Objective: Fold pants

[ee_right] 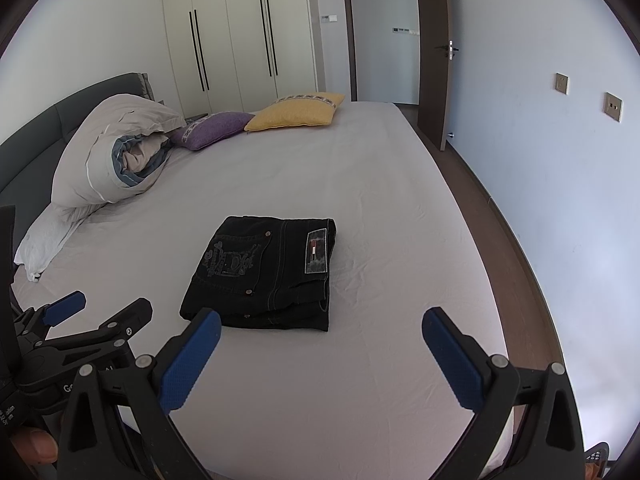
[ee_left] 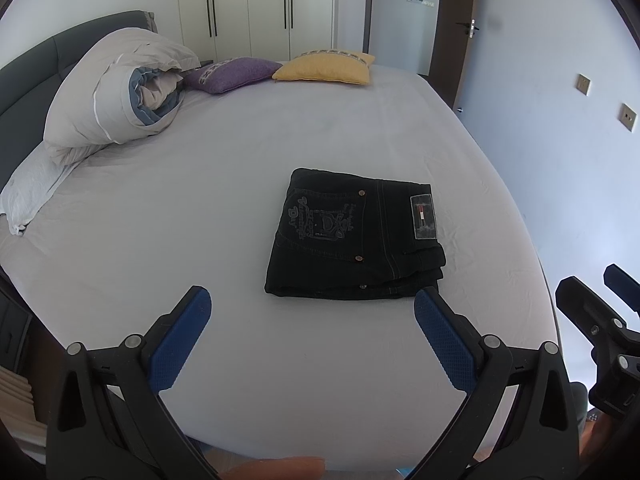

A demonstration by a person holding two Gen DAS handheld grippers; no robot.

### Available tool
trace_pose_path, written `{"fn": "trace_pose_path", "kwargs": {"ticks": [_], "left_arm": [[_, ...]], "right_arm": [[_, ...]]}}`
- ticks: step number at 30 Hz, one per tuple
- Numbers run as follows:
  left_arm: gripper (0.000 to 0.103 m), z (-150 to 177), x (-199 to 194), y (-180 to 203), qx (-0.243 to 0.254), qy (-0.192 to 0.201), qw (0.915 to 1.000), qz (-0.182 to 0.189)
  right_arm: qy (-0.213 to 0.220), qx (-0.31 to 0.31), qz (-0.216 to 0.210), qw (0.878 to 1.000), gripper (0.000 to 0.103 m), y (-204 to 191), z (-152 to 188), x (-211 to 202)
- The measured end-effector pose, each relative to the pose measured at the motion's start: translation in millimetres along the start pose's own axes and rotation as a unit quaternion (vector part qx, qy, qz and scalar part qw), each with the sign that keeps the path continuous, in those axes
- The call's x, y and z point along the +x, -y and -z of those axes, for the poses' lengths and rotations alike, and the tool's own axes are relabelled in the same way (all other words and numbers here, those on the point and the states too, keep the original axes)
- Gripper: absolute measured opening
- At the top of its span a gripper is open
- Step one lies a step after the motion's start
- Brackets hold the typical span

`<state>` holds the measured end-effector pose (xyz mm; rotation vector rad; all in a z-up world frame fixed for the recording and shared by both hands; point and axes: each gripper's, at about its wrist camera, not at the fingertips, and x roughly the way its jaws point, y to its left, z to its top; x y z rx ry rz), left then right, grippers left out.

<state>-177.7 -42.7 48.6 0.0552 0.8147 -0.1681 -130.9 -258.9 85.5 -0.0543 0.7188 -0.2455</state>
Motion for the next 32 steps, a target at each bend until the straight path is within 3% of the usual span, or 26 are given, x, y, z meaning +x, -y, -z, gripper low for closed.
{"fn": "trace_pose_path", "kwargs": {"ticks": [24, 32], "left_arm": [[0.103, 7.6, 4.0, 3.6, -0.003, -0.008, 0.9999, 0.009], [0.103, 7.7, -0.5, 7.6, 0.008, 0.001, 1.0000, -0.002]], "right_arm": [[-0.002, -0.001, -0.002, 1.000, 0.103, 0.8, 2.6, 0.3], [-0.006, 0.001, -0.003, 1.000, 0.103, 3.1, 8.7, 0.3]]}}
